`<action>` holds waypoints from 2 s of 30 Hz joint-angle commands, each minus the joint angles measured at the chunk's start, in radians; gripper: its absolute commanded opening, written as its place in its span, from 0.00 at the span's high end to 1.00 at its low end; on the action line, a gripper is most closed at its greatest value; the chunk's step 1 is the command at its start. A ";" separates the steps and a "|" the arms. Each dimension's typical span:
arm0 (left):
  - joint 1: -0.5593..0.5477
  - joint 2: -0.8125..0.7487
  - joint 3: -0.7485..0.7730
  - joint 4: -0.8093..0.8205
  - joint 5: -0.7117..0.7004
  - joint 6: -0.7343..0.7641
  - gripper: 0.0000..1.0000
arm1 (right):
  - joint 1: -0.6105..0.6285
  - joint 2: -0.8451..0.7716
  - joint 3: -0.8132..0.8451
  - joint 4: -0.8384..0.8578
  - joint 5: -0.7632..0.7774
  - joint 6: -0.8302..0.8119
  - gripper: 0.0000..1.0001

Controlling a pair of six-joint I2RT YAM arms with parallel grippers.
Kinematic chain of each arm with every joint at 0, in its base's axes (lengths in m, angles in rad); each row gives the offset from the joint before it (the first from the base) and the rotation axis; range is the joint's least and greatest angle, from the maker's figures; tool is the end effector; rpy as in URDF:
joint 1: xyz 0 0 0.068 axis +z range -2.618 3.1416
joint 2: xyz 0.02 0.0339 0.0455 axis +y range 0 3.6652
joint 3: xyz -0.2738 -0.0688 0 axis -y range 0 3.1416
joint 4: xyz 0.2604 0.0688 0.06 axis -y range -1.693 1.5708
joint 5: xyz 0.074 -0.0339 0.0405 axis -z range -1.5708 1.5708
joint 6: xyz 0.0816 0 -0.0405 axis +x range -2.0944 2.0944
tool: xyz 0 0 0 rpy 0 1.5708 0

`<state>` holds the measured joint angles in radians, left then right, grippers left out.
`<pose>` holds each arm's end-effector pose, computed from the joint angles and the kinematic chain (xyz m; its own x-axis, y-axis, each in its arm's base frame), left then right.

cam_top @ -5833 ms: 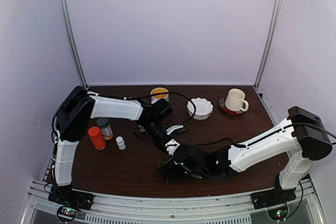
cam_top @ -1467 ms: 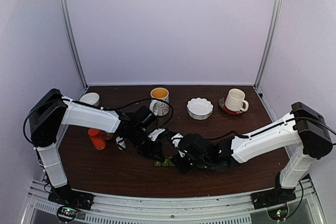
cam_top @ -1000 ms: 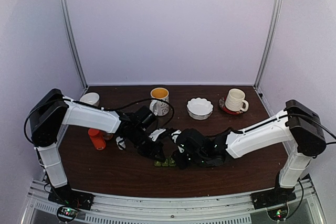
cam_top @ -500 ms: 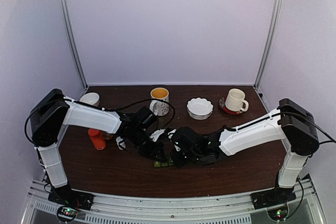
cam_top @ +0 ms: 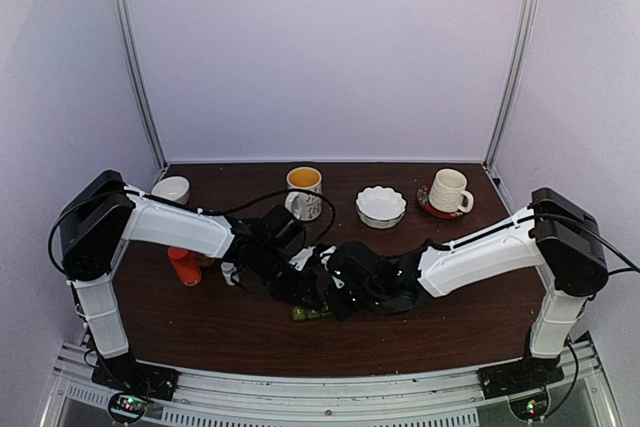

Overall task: Sort the pills into containers
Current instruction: Close the lid of the pill container in the compartment of the pill container, then place the pill container at the center of the board.

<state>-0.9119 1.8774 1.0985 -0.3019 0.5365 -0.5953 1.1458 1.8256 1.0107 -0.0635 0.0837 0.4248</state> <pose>0.2107 -0.3402 0.1071 -0.9109 0.3892 -0.1368 0.3817 0.6694 -0.6373 0.1754 0.3711 0.1106 -0.6543 -0.4495 -0.6082 -0.6763 0.7077 0.2045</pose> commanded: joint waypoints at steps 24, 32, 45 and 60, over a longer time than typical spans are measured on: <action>-0.035 0.038 0.106 -0.125 -0.126 0.015 1.00 | 0.038 -0.212 -0.197 0.142 0.067 0.046 0.95; -0.032 -0.044 0.289 -0.298 -0.198 0.065 1.00 | 0.037 -0.264 -0.240 0.184 0.080 0.045 0.95; -0.047 -0.231 0.009 -0.212 -0.291 -0.177 1.00 | 0.045 -0.150 -0.161 0.211 -0.066 0.095 0.96; -0.079 -0.178 -0.072 -0.022 -0.302 -0.261 1.00 | 0.043 -0.067 -0.092 0.185 -0.081 0.128 1.00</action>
<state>-0.9920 1.6741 1.0321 -0.3981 0.2279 -0.8345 1.1881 1.7546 0.8902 0.1249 0.0067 0.5442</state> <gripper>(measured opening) 0.008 0.004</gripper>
